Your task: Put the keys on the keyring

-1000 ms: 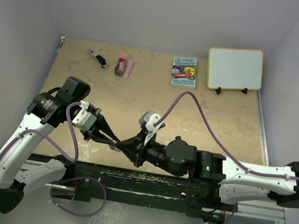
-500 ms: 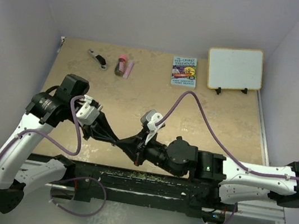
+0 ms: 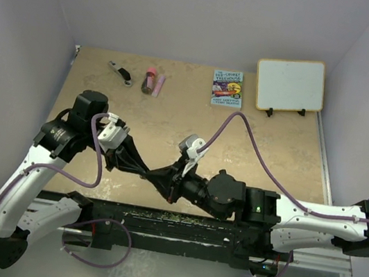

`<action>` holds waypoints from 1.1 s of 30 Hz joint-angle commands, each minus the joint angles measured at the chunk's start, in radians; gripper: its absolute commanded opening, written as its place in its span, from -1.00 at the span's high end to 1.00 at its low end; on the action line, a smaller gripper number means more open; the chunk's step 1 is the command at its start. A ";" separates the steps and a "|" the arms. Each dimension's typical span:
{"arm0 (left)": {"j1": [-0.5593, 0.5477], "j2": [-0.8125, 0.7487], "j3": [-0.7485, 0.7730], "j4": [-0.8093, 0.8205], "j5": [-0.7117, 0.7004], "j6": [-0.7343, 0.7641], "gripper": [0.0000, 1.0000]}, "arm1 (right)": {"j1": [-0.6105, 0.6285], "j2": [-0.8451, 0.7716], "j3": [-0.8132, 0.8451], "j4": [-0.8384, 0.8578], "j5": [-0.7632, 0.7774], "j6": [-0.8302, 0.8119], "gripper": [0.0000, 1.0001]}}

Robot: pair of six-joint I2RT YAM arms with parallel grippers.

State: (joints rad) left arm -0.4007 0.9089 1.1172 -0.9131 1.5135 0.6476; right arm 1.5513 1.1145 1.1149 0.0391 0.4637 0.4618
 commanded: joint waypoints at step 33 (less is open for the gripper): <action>0.051 -0.121 -0.335 0.741 -0.200 -0.660 0.92 | -0.105 -0.198 -0.084 -0.590 0.464 0.499 0.36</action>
State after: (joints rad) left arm -0.3725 0.8139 0.8070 -0.2932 1.3479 0.0906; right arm 1.5253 0.9184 1.0321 -0.3679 0.8955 0.7776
